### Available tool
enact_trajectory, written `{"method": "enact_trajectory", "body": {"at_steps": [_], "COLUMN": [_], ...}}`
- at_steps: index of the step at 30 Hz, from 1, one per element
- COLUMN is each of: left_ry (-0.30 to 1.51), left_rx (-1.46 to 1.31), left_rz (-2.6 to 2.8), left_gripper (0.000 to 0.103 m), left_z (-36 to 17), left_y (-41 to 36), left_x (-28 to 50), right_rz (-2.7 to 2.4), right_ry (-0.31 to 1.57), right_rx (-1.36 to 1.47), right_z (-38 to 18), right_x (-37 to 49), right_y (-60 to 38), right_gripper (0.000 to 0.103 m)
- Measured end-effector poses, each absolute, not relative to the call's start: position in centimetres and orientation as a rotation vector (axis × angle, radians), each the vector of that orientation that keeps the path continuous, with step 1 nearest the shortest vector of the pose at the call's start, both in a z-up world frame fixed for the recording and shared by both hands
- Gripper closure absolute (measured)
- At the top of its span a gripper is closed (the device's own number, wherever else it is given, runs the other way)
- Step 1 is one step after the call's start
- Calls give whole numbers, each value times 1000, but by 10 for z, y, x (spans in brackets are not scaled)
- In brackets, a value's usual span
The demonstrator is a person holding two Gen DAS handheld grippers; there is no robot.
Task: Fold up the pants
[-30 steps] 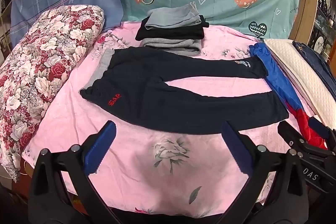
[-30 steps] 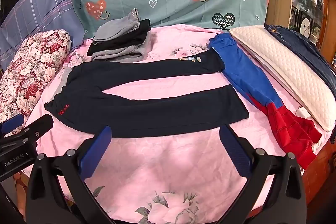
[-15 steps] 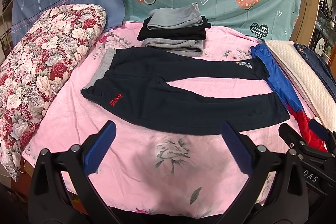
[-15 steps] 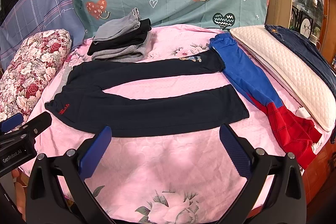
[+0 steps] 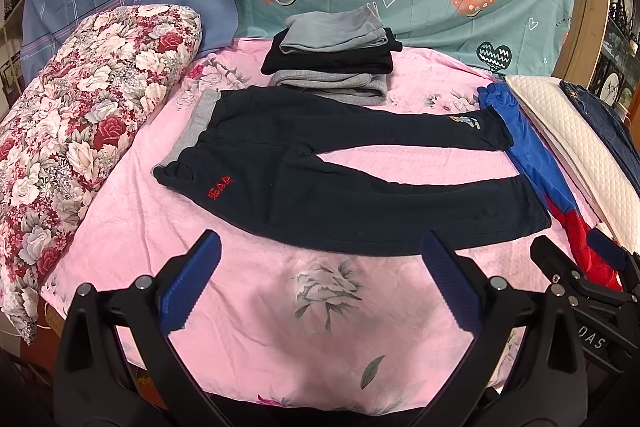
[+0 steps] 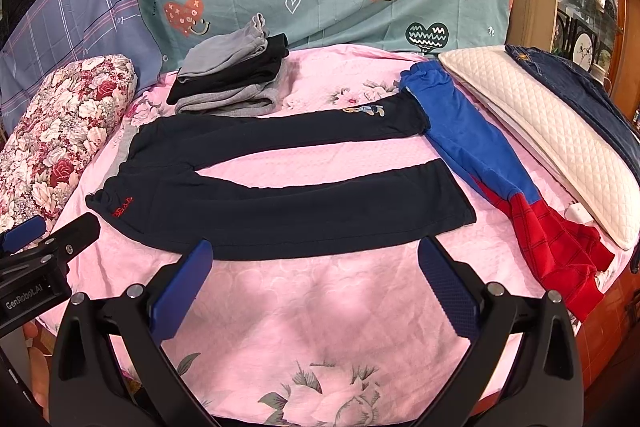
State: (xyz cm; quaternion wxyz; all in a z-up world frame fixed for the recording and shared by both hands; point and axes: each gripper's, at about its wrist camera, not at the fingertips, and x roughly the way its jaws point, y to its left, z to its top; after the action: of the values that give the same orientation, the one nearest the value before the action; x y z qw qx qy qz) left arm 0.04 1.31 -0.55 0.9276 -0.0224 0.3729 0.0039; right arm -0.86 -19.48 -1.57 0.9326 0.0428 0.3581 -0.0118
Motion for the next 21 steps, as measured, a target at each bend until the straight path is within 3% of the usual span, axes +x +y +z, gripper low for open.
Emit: {"method": "enact_trajectory", "body": {"at_steps": [21], "left_ry": [769], "left_rx": [-43], "left_rz": [6], "left_gripper": [2], "left_z": [-6], "left_y": [12], "left_x": [1], "right_rz": [-23], "right_ry": [741], "right_rx": [94], "right_z": [-20], "right_x": [-9], "right_y": [-195], "right_gripper": [1]}}
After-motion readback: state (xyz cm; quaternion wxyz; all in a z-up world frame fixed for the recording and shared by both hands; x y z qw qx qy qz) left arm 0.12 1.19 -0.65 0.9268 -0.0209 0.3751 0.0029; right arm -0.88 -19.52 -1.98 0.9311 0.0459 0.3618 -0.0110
